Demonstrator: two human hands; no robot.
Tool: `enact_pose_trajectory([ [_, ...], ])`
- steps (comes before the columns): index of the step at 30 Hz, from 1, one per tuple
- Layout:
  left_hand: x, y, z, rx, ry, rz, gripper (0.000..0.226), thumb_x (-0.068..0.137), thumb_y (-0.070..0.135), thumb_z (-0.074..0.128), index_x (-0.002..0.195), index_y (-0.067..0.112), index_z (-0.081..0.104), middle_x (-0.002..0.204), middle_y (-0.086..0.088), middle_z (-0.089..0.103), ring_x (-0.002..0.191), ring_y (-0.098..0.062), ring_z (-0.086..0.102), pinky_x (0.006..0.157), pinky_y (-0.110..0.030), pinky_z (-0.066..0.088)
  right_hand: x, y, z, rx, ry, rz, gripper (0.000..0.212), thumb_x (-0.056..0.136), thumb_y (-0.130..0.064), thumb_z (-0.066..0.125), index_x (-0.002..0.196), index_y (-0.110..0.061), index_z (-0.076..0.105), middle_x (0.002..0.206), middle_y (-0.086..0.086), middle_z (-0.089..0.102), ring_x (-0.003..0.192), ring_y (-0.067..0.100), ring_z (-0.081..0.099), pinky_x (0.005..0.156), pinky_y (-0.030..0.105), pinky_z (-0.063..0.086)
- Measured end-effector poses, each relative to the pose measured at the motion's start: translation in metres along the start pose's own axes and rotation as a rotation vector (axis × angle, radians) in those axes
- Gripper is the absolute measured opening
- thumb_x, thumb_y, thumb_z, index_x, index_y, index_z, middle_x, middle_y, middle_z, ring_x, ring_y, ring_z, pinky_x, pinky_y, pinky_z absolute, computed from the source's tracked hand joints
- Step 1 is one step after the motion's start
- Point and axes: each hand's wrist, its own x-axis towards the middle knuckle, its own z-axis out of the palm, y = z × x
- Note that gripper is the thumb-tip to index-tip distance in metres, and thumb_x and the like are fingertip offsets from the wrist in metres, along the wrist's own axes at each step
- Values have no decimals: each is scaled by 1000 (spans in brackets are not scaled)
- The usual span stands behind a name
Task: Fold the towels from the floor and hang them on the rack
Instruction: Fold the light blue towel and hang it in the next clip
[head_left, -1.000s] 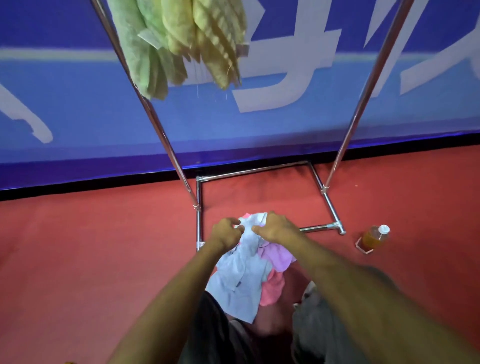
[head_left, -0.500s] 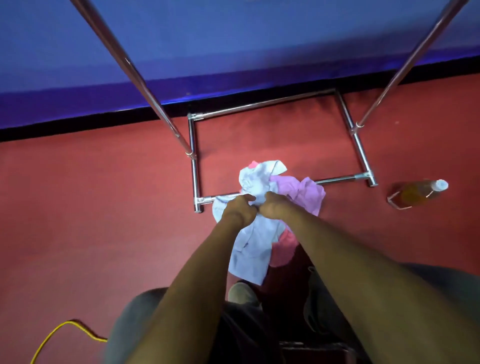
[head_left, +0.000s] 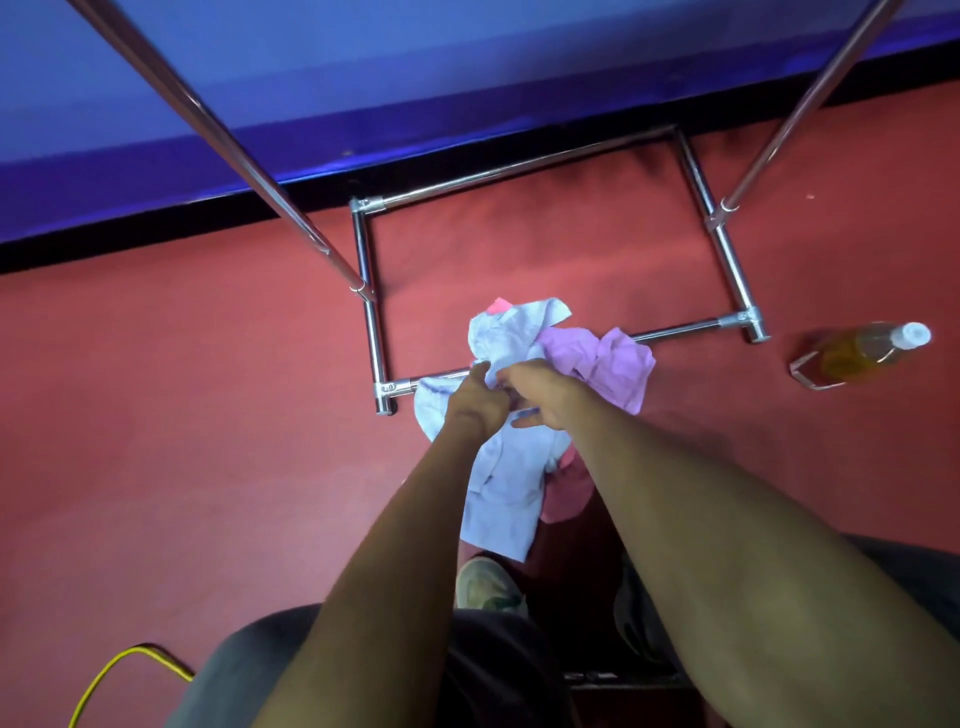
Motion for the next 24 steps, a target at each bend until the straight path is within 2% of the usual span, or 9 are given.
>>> enact_pose_trajectory([
  [2, -2, 7, -1, -75, 12, 12, 74, 97, 13, 51, 160, 30, 15, 122, -14, 68, 105, -33, 66, 87, -38, 54, -5, -2, 8, 82, 73, -43, 22, 90, -12, 62, 108, -2, 69, 102, 18, 75, 80, 30, 72, 81, 47, 62],
  [4, -8, 11, -5, -78, 21, 19, 77, 97, 13, 49, 160, 31, 7, 121, -14, 68, 109, -35, 67, 85, -37, 54, -14, -4, 16, 108, 94, -55, 14, 91, -14, 56, 95, -6, 67, 109, 19, 73, 94, 35, 72, 83, 51, 61],
  [5, -12, 13, -7, -74, 26, 15, 76, 99, 16, 48, 161, 31, 7, 124, -15, 67, 112, -36, 66, 86, -39, 53, -19, -4, 18, 91, 77, -44, 17, 92, -19, 54, 98, -9, 66, 114, 17, 71, 101, 35, 70, 84, 49, 61],
  [8, -20, 12, -12, -41, 24, -21, 72, 100, 24, 49, 160, 31, 10, 131, -15, 63, 118, -33, 62, 92, -38, 52, -33, -2, 15, -71, 47, 4, 30, 94, -29, 50, 115, -11, 62, 118, 11, 67, 110, 32, 64, 91, 46, 58],
  [13, -17, 10, -9, 78, -49, -12, 64, 98, 18, 46, 157, 26, 22, 140, -8, 57, 120, -32, 58, 96, -39, 51, -39, 8, 6, -113, -23, 73, 24, 101, -40, 43, 112, -20, 50, 109, 2, 54, 111, 23, 52, 101, 50, 52],
  [16, -6, 5, -6, 47, -54, -14, 57, 99, 16, 48, 153, 23, 29, 127, -4, 57, 101, -23, 54, 91, -38, 52, -27, 4, 7, -131, -59, 98, 34, 98, -41, 47, 118, -15, 58, 118, 3, 59, 117, 24, 54, 95, 49, 56],
  [18, 2, 2, -4, 31, -42, -21, 59, 99, 11, 54, 153, 19, 31, 133, -9, 55, 98, -19, 49, 92, -39, 53, -13, 0, 11, -99, -76, 125, 39, 93, -39, 53, 122, -15, 64, 125, 6, 64, 115, 24, 59, 91, 49, 58],
  [22, 4, -5, -2, 10, -39, -51, 65, 99, 7, 54, 154, 23, 24, 141, -6, 52, 96, -21, 56, 61, -25, 50, -1, -3, 24, -48, -106, 221, 40, 93, -44, 54, 120, -17, 65, 119, 7, 66, 110, 27, 64, 86, 52, 58],
  [24, 5, -8, -2, 21, -42, -84, 64, 100, 10, 53, 154, 25, 23, 141, -7, 53, 109, -27, 62, 71, -30, 54, 11, 4, 31, -47, -122, 262, 49, 85, -50, 55, 119, -17, 65, 117, 7, 67, 106, 28, 65, 80, 54, 59],
])
